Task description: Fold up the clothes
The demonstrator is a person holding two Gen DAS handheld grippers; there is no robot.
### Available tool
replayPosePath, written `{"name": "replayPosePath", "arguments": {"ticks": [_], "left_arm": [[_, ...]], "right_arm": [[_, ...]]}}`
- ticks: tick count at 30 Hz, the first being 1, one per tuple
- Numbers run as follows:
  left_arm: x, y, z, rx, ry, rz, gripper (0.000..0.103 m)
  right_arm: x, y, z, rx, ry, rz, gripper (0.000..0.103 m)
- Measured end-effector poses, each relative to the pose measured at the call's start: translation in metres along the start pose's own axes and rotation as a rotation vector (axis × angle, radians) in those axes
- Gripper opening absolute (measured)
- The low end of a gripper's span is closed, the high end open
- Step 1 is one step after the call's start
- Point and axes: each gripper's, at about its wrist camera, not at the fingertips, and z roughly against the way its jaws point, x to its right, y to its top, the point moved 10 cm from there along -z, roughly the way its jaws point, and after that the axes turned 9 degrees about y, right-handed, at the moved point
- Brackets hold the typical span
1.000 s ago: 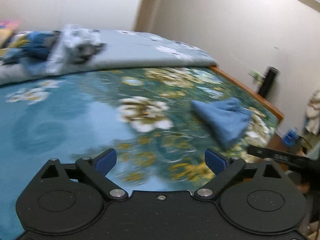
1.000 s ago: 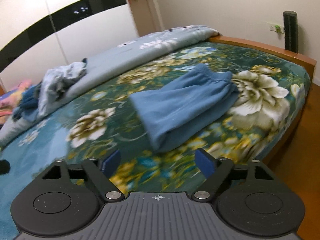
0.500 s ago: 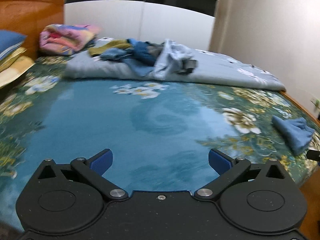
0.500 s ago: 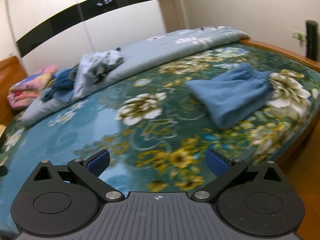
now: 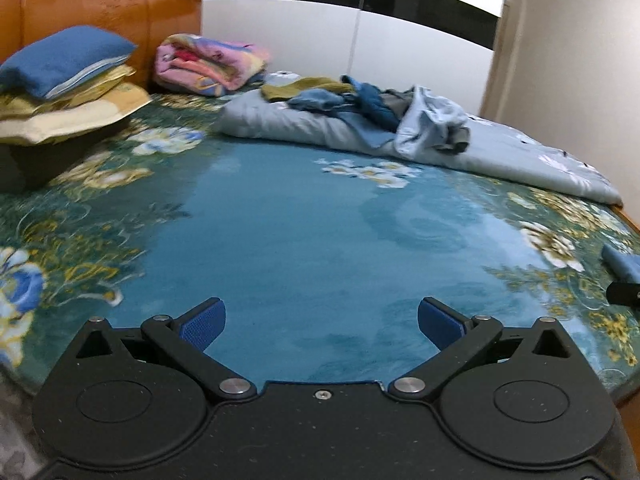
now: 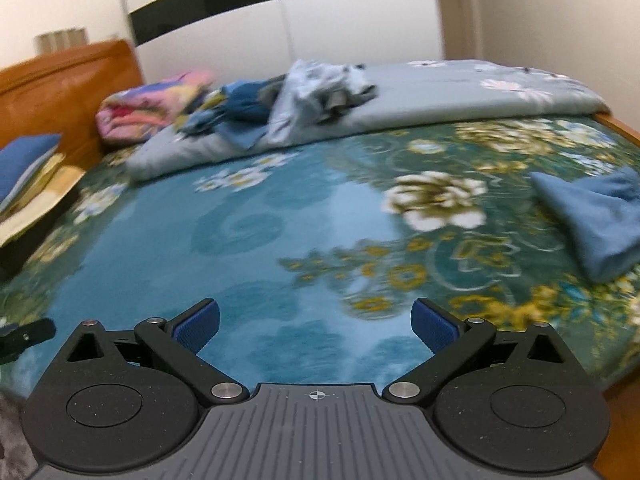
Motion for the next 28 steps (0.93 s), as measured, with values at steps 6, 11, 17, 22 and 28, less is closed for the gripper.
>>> {"name": "replayPosePath", "arguments": {"ticks": [6, 11, 17, 22, 28], "left_arm": [[-0.029, -0.015, -0.003, -0.023, 0.064, 0.031, 0.102], [-0.037, -0.022, -0.005, -0.04, 0.078, 0.046, 0.102], [-0.027, -0.023, -0.006, -0.036, 0.064, 0.009, 0.102], [-0.019, -0.025, -0.007, -0.042, 0.052, -0.018, 0.102], [-0.014, -0.027, -0.009, -0.047, 0.045, -0.039, 0.102]], "right_arm": [[-0.043, -0.013, -0.016, -0.037, 0.075, 0.051, 0.103], [-0.067, -0.025, -0.024, -0.068, 0.115, 0.087, 0.103], [-0.077, -0.034, -0.03, -0.082, 0.131, 0.103, 0.103], [-0.08, -0.042, -0.033, -0.095, 0.139, 0.097, 0.103], [-0.079, -0.049, -0.038, -0.106, 0.144, 0.088, 0.103]]}}
